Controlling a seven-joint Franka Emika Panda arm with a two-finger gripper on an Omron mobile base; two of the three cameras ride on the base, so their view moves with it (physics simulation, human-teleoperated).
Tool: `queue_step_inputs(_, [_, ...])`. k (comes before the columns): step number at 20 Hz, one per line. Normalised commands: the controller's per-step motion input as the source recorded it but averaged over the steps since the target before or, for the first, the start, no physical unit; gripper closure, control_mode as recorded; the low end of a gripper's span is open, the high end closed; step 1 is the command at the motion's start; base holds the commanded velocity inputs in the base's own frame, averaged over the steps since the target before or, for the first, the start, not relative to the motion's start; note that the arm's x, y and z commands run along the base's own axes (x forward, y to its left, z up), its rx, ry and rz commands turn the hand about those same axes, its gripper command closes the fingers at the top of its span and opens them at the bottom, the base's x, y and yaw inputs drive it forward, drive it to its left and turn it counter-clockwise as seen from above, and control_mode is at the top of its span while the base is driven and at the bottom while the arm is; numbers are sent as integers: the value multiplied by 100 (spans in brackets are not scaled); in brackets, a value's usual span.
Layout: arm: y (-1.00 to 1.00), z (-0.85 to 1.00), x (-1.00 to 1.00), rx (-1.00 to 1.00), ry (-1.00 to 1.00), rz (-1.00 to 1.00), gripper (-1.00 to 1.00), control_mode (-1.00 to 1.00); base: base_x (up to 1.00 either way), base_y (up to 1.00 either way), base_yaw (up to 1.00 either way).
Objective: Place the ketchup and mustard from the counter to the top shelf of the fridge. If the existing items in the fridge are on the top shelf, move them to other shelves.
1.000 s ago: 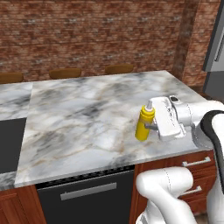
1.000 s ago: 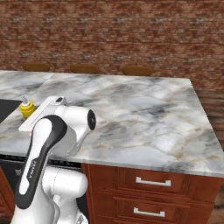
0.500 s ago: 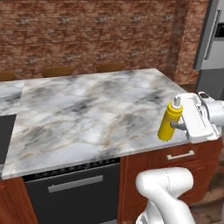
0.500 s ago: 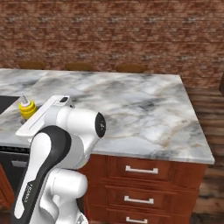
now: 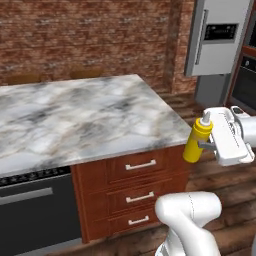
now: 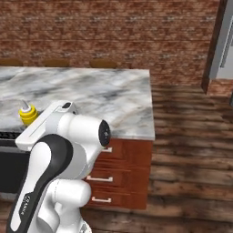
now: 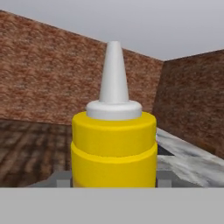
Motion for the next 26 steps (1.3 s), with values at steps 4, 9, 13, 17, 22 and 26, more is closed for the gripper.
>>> queue_step_inputs(4, [0,0,0,0,0,0,100,100,-6,-100,-4])
queue_step_inputs(9, [0,0,0,0,0,0,100,100,1,-100,-1])
queue_step_inputs(13, [0,0,0,0,0,0,100,100,17,-100,0])
queue_step_inputs(17, [0,0,0,0,0,0,100,100,48,-100,0])
queue_step_inputs(22, [0,0,0,0,0,0,100,100,92,-100,5])
queue_step_inputs(26, [0,0,0,0,0,0,100,100,100,-74,5])
